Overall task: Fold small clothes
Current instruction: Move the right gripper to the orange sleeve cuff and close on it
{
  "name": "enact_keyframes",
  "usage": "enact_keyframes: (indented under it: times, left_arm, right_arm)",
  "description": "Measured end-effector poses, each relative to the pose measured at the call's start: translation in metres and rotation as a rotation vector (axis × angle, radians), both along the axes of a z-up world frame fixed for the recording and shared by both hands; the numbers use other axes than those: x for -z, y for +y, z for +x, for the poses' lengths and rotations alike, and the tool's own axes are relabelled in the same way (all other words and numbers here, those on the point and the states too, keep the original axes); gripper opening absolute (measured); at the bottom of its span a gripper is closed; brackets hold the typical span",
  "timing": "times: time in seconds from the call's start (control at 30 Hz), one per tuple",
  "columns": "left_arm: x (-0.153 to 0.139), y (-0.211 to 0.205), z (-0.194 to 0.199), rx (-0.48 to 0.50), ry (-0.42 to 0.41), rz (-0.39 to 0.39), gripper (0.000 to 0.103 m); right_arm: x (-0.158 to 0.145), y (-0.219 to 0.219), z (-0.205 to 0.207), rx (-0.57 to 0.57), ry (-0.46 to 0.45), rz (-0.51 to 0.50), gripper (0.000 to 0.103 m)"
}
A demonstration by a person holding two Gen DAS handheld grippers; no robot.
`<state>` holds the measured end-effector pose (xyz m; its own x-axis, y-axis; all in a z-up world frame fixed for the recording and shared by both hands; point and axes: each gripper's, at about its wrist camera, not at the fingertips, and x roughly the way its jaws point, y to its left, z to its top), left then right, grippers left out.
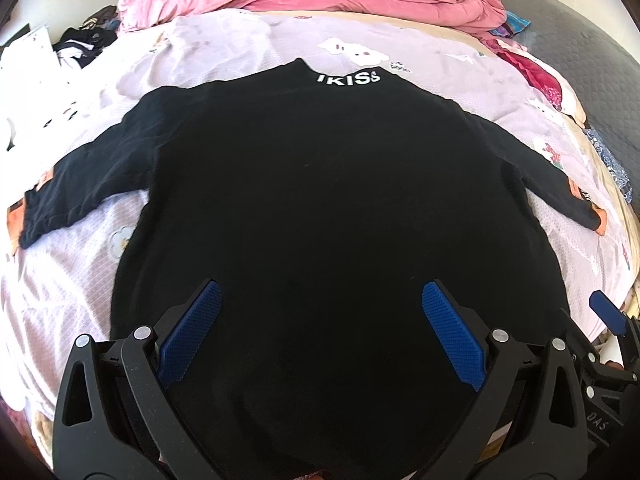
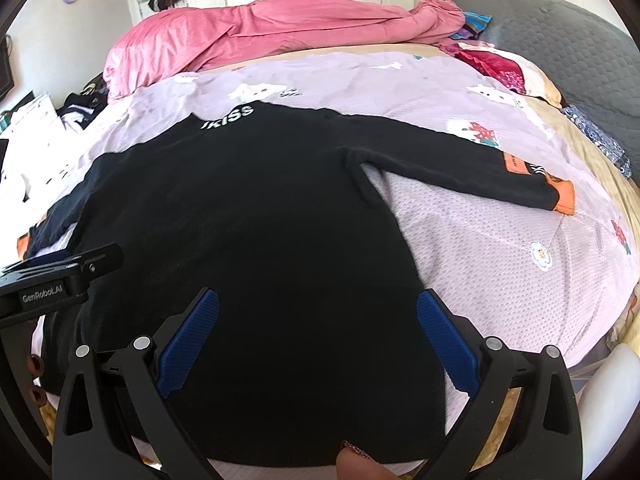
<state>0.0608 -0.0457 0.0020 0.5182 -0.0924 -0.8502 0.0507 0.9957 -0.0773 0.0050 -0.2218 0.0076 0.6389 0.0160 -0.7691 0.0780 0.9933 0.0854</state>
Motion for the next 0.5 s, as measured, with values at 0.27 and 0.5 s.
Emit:
enact_keyframes:
  times: [0.27, 0.5]
  left_arm:
    - [0.004, -0.017, 0.018, 0.020, 0.013, -0.018, 0.095]
    - [0.005, -0.025, 0.036, 0.033, 0.016, -0.024, 0.095]
  right_arm:
    - [-0.001, -0.034, 0.017, 0.089, -0.003, 0.001, 0.099]
    - [0.002, -0.072, 0.031, 0.189, 0.004, 0.014, 0.099]
